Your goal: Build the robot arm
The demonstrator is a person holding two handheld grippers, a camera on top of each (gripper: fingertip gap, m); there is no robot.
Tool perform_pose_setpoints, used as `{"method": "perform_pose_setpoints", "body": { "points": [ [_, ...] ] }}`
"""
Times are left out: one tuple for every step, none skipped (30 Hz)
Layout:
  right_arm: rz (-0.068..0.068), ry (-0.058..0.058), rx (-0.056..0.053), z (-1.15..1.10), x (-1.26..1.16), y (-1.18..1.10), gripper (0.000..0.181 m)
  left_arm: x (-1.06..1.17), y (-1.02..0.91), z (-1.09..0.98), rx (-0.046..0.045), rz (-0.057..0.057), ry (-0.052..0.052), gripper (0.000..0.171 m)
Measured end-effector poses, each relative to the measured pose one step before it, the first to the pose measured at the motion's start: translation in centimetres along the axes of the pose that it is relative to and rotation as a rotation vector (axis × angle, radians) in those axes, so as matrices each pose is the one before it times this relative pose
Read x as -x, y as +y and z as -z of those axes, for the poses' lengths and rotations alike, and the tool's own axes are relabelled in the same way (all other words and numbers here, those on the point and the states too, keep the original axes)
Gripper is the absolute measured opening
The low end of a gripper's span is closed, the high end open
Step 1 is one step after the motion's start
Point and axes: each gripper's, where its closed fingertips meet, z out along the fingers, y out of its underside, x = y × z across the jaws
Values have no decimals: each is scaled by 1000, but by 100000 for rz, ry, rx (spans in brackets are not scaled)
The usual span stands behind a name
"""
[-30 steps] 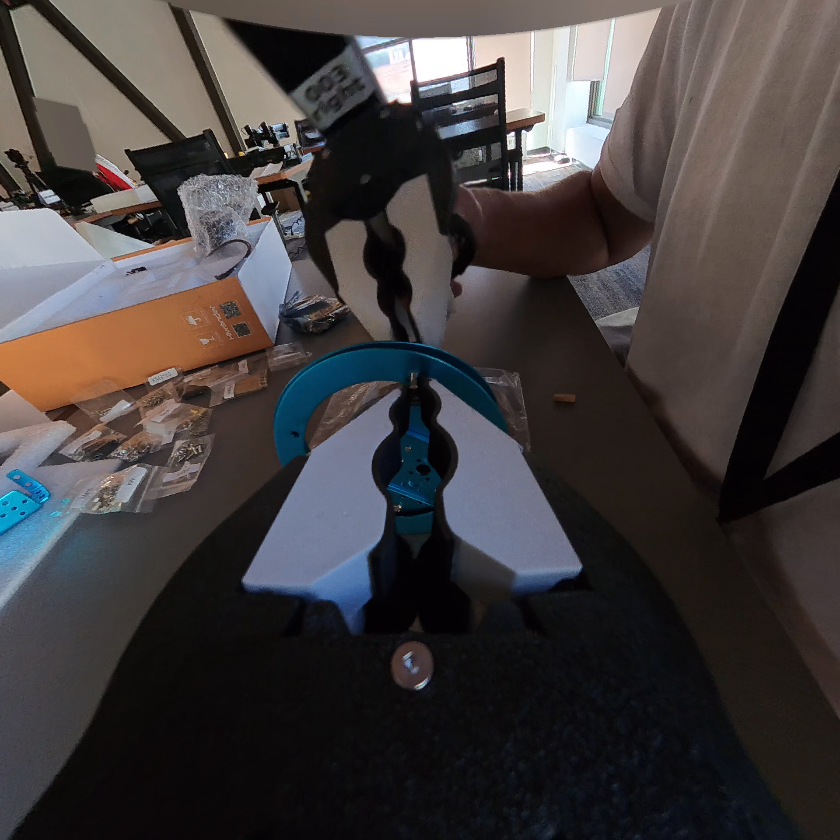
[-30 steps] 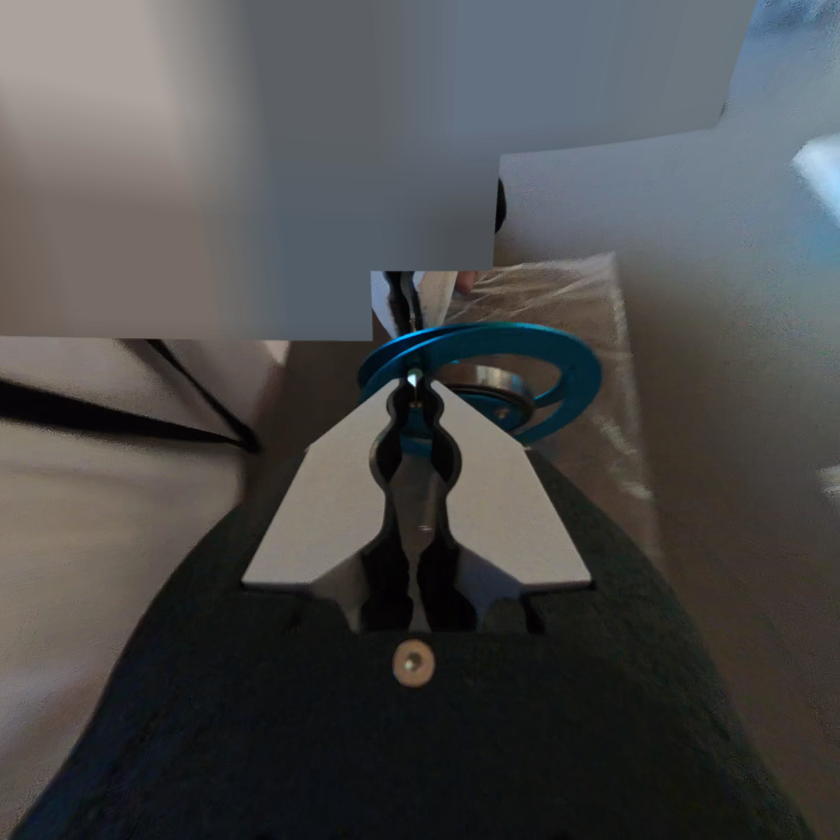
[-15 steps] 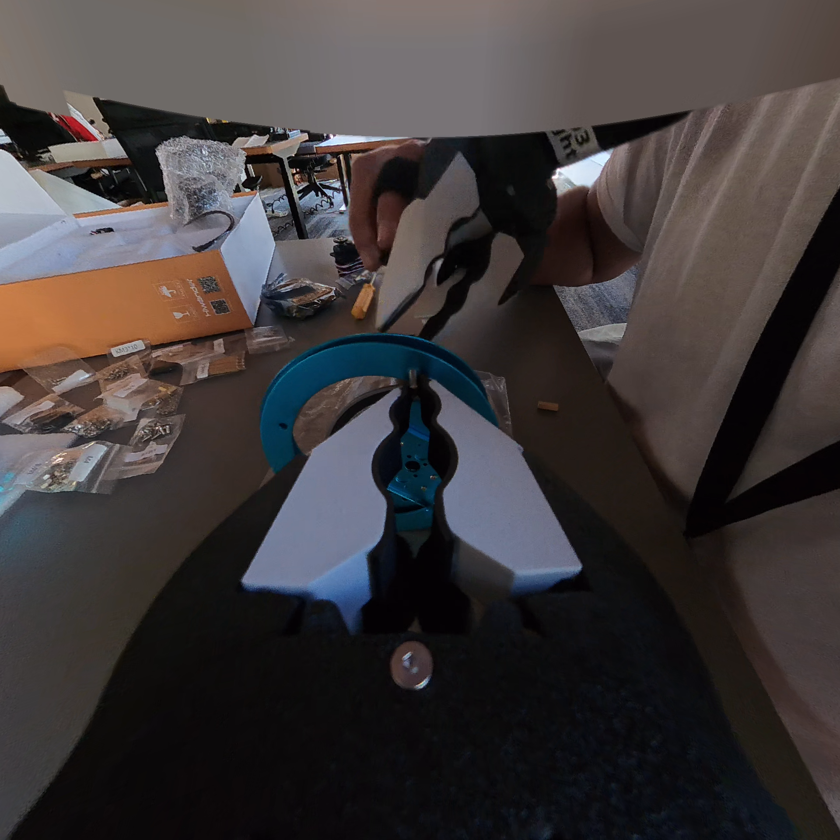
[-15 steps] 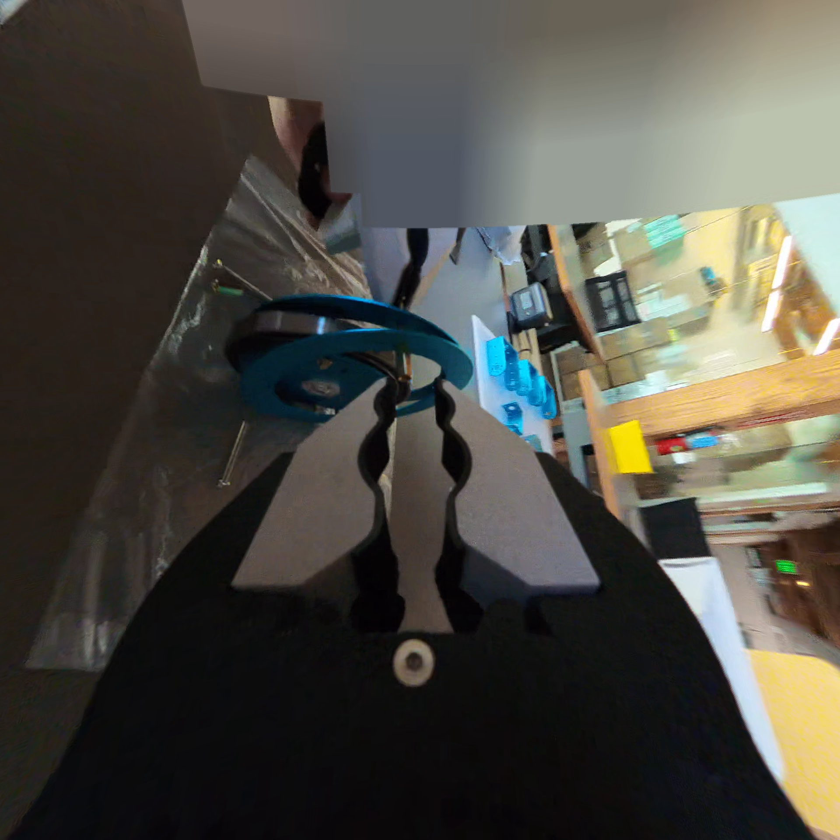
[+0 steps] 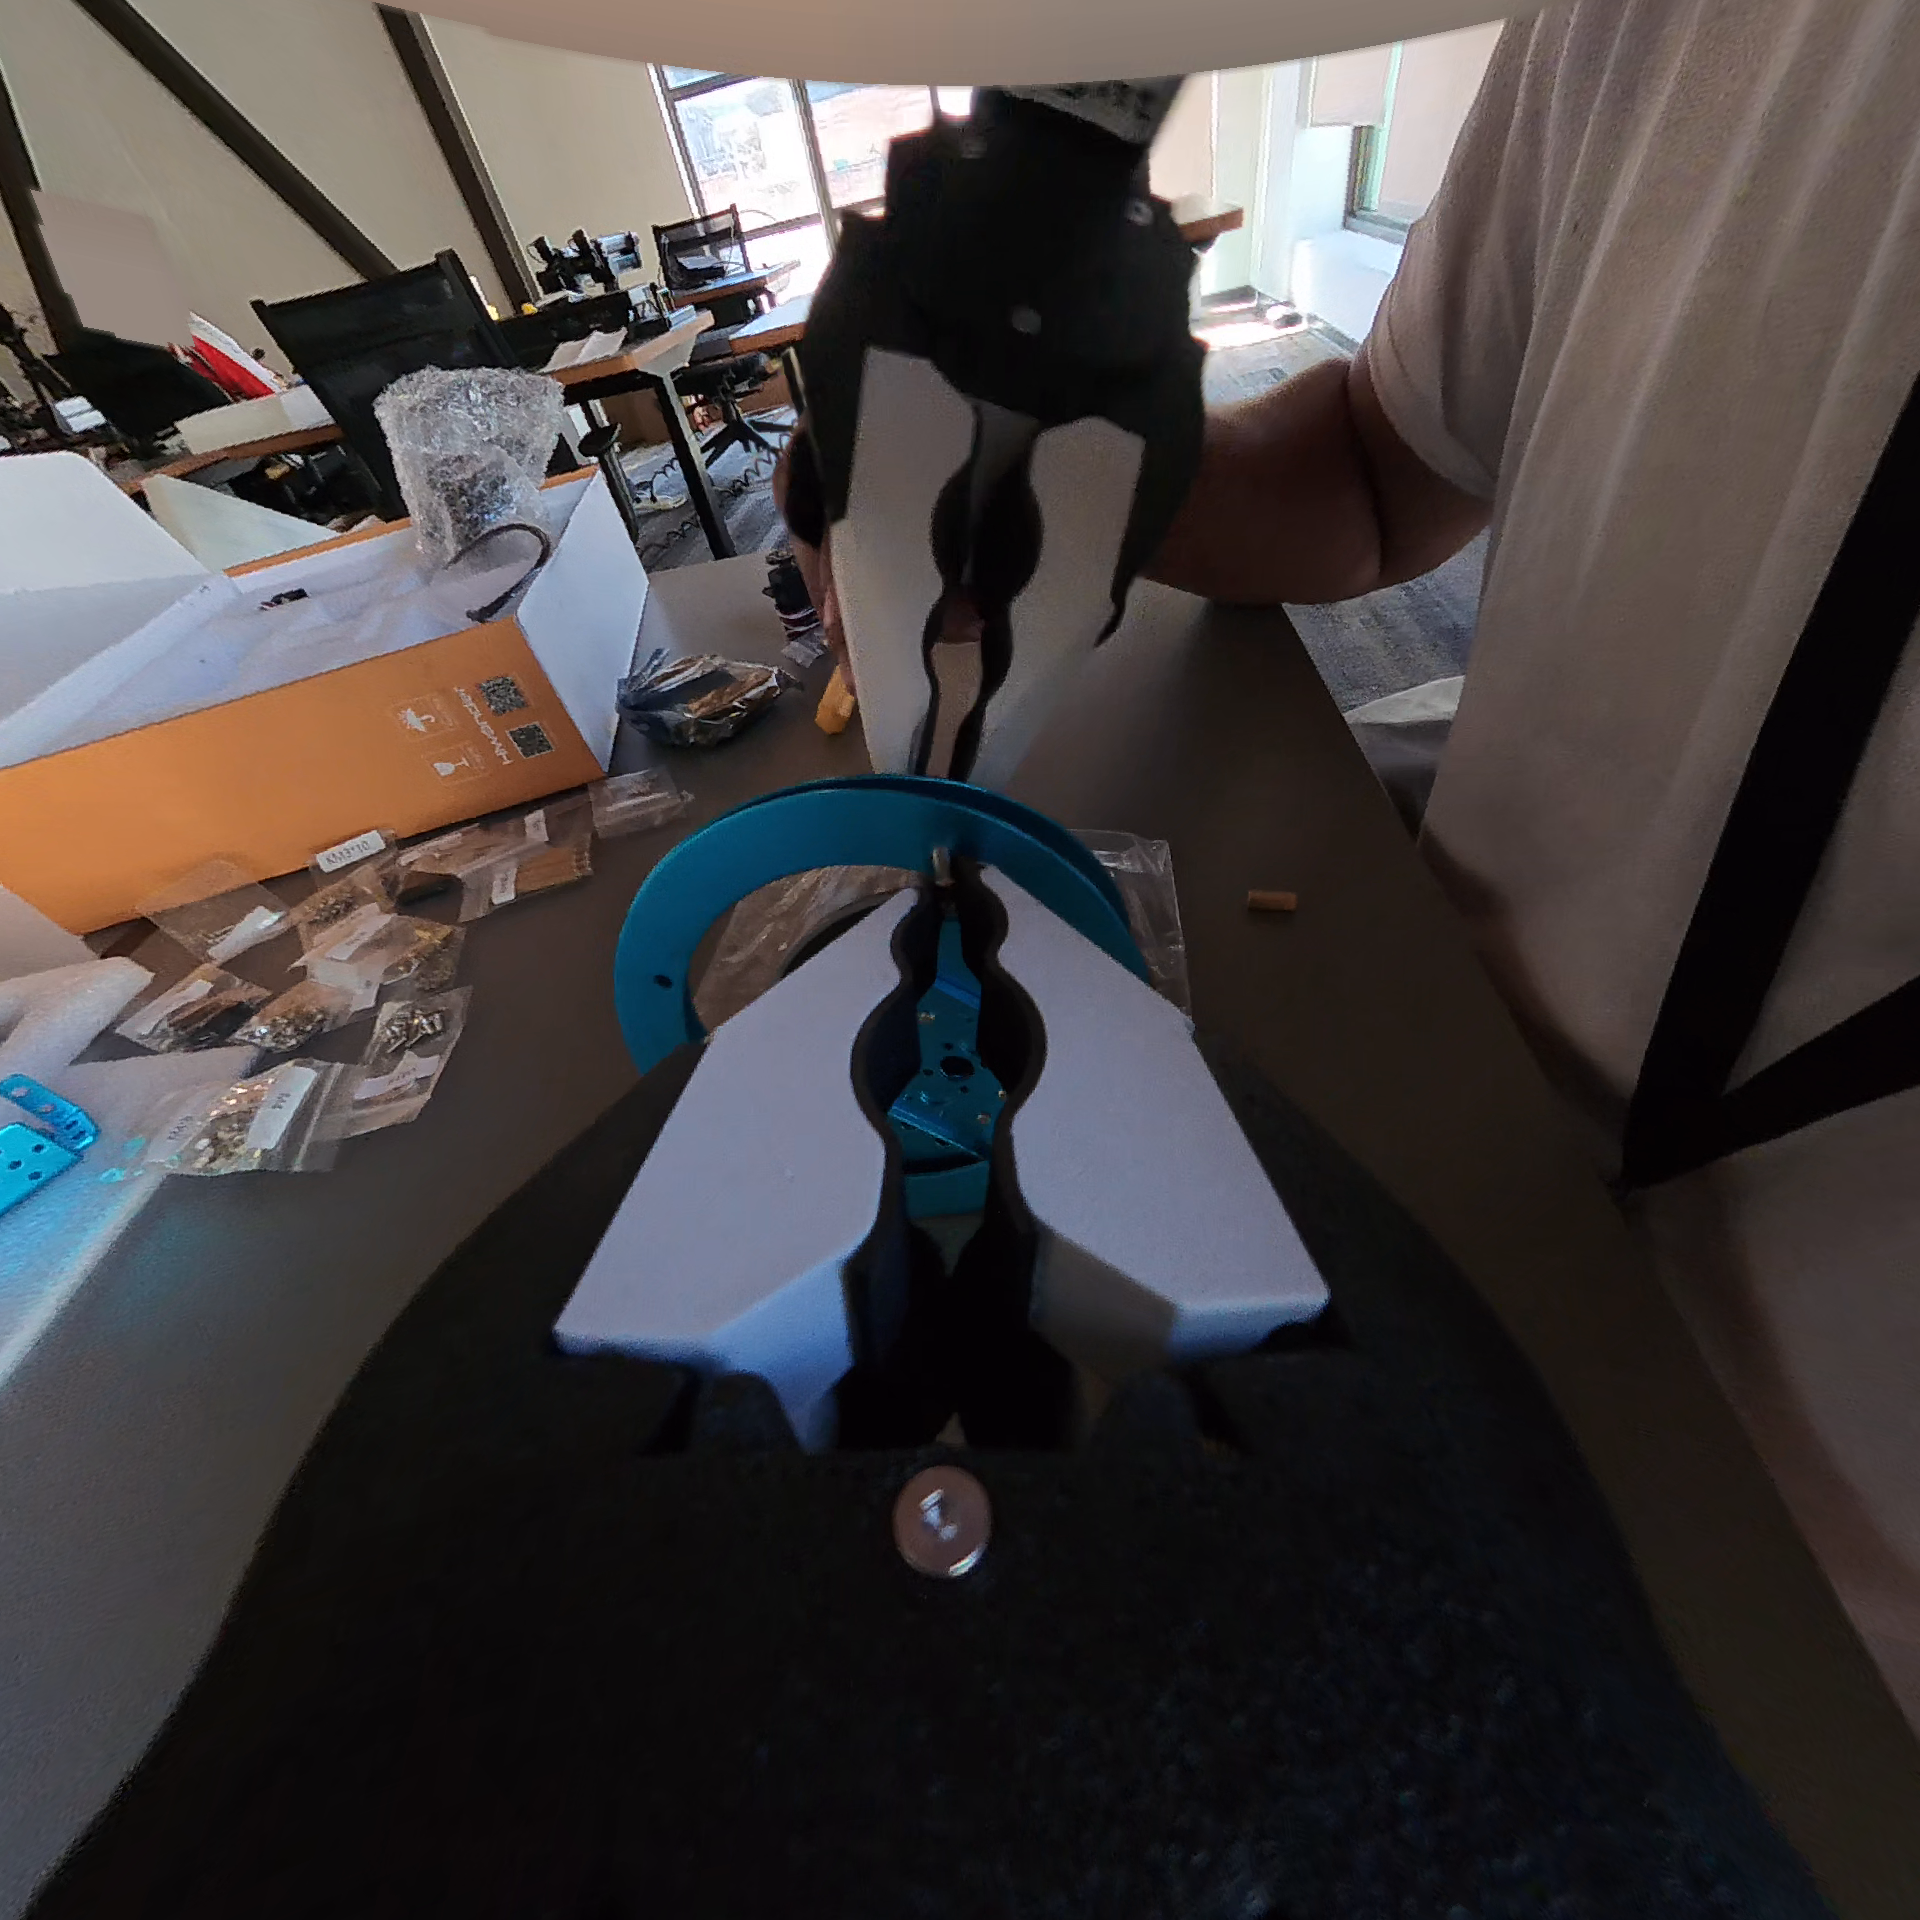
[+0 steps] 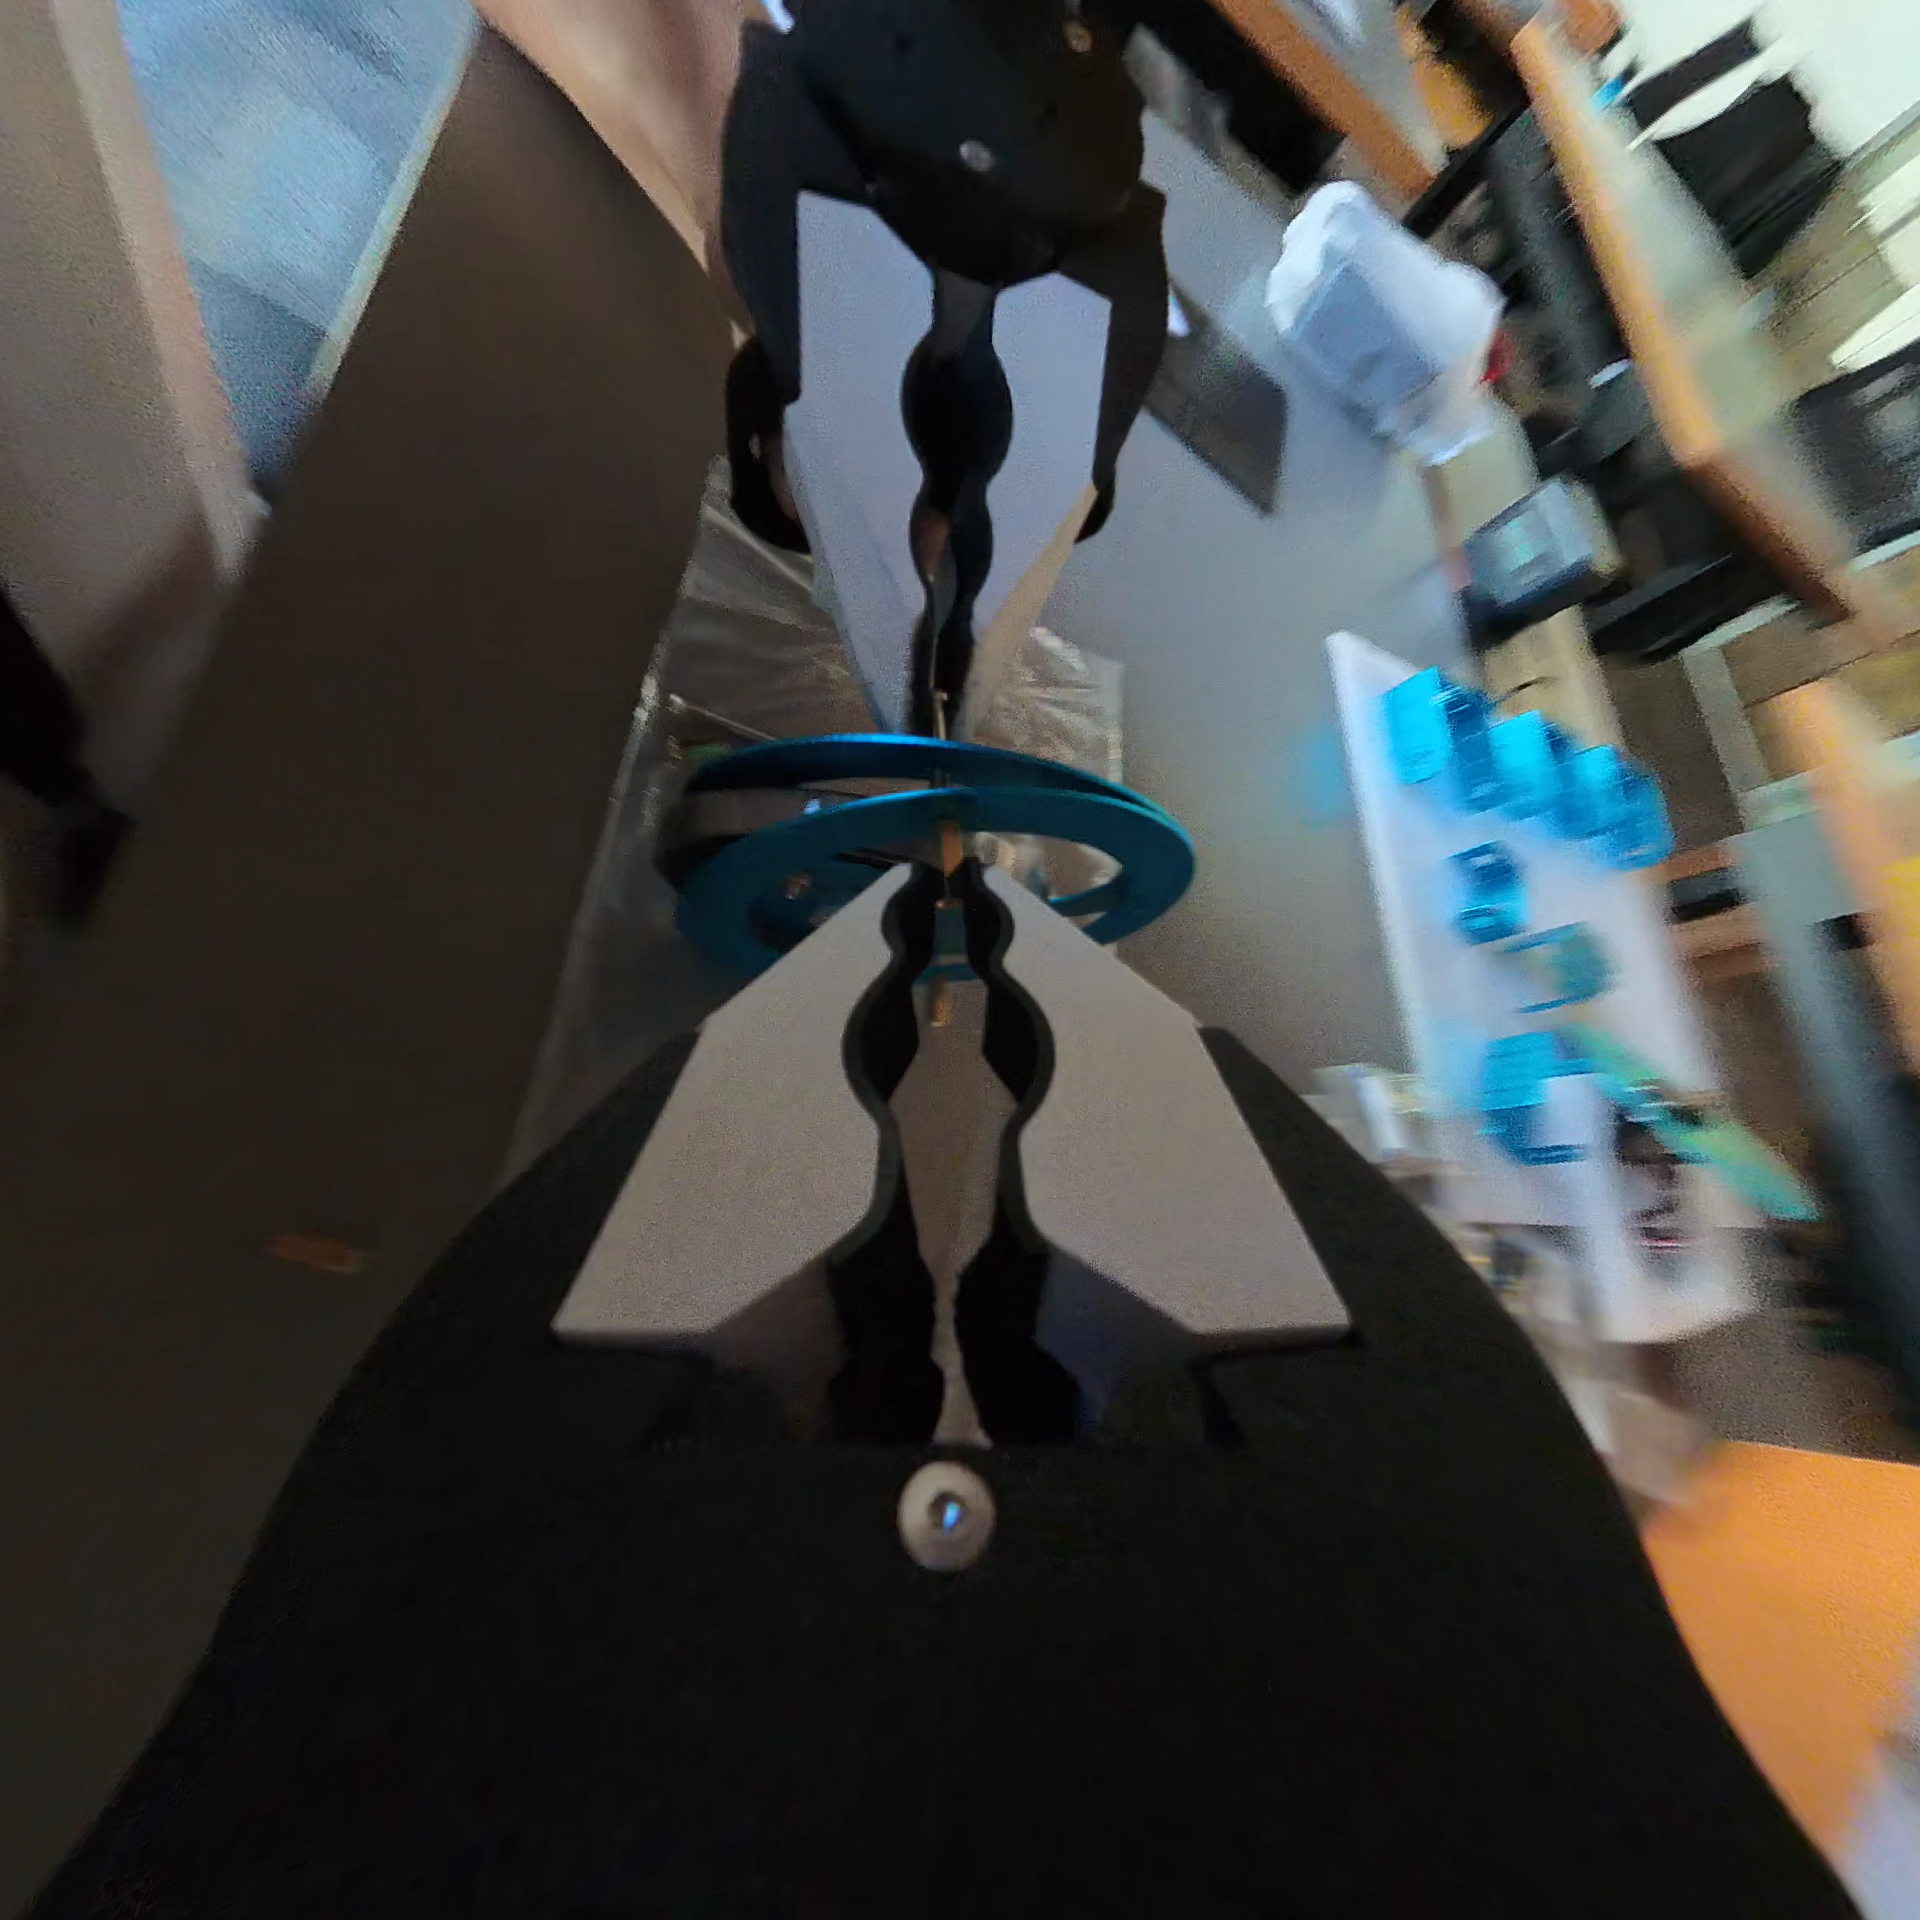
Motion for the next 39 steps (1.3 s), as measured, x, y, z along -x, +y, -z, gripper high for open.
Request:
{"method": "perform_pose_setpoints", "body": {
  "points": [
    [-8238,-5522,-976,-2,204,-39,4,-19,-23,29,106,-663,69,4],
    [-9273,-5429,-689,-69,109,-18,4,38,-6,49,22,-632,-258,4],
    [-10190,-6780,-394,-62,204,6,4,-6,2,42,158,-983,-11,4],
    [-9838,-7475,-771,-16,283,0,4,-62,-13,15,267,-1141,75,4],
    [-9859,-6903,-928,-10,201,-2,4,-65,-6,0,178,-1277,-93,4],
    [-12744,-9036,1,-21,345,51,4,-136,4,-8,122,-1227,356,3],
    [-13481,-9196,-289,-20,288,18,4,-66,-13,6,-52,-575,247,3],
    [-10524,-7147,-1403,-3,75,-65,4,43,11,15,-61,23,-182,4],
    [-8179,-5751,-1051,-33,93,-23,4,21,33,14,54,365,315,3],
    [-3526,-3473,105,-68,155,66,4,12,-9,14,-222,735,305,3],
    [5970,2542,-936,11,-168,-119,4,88,8,7,-210,829,-382,3],
    [11810,6732,-995,87,-272,-185,4,111,78,2,250,1023,-202,4],
    [15242,8980,118,103,-240,-110,5,32,61,-4,23,1665,545,4],
    [16068,10480,992,122,-252,-85,18,2,13,-24,-337,2219,713,4],
    [14028,11214,2252,155,-290,46,29,2,52,-54,-148,2316,540,4],
    [14232,10767,2339,153,-212,71,31,11,88,-69,92,2336,659,4],
    [14308,12251,1303,215,-459,-109,30,22,16,-55,-99,2175,493,4],
    [13876,11655,2166,154,-494,17,21,25,6,-37,-204,1589,346,4],
    [12210,7191,2666,-4,-29,68,16,18,26,-17,2,855,193,4],
    [8055,4624,1941,-83,72,-21,11,53,21,-6,61,292,-179,4],
    [4411,1403,642,-108,284,-159,8,15,0,-6,79,77,-13,3],
    [1549,-158,1512,-209,251,53,10,-30,0,-30,69,-109,81,4],
    [993,-710,2232,-195,204,229,14,-21,1,-25,77,-176,-47,4],
    [985,1634,-848,100,-194,-151,6,-81,44,-49,386,-265,271,4],
    [-314,98,-1981,195,-88,-291,4,-97,59,-52,400,-680,107,4],
    [-2257,-2232,355,13,88,41,4,0,55,-43,342,-573,-452,4],
    [-2994,-2335,402,-23,27,78,4,15,-7,-11,150,-191,-219,4],
    [-4861,-3550,627,-38,76,94,4,41,-59,19,-67,-662,-218,4],
    [-8240,-6050,1410,-49,114,94,4,0,-4,22,135,-1437,-260,4],
    [-10207,-8354,-172,66,324,-110,4,-113,16,1,259,-1677,119,3],
    [-9792,-7351,-1433,78,242,-114,4,-115,-14,9,61,-1550,-86,3],
    [-9561,-6099,-1455,24,132,-60,4,-33,-28,10,172,-1457,-403,3],
    [-11598,-8075,-881,-33,294,-2,3,-73,26,9,592,-1489,104,3],
    [-11416,-9025,-952,14,379,-33,3,-89,52,-6,514,-1698,-47,3],
    [-10044,-7560,-1727,19,198,-71,3,-61,28,-9,360,-1859,-529,3],
    [-12387,-9350,-704,-3,308,37,3,-111,25,-27,483,-1498,36,3],
    [-13148,-9730,-1021,13,251,4,3,-61,56,-39,600,-1183,-118,1],
    [-12957,-9139,-1432,42,105,-62,3,-28,108,-43,836,-1803,-448,0],
    [-11769,-9290,-1112,17,166,4,3,-116,141,-81,927,-1931,-173,0]
  ]
}}
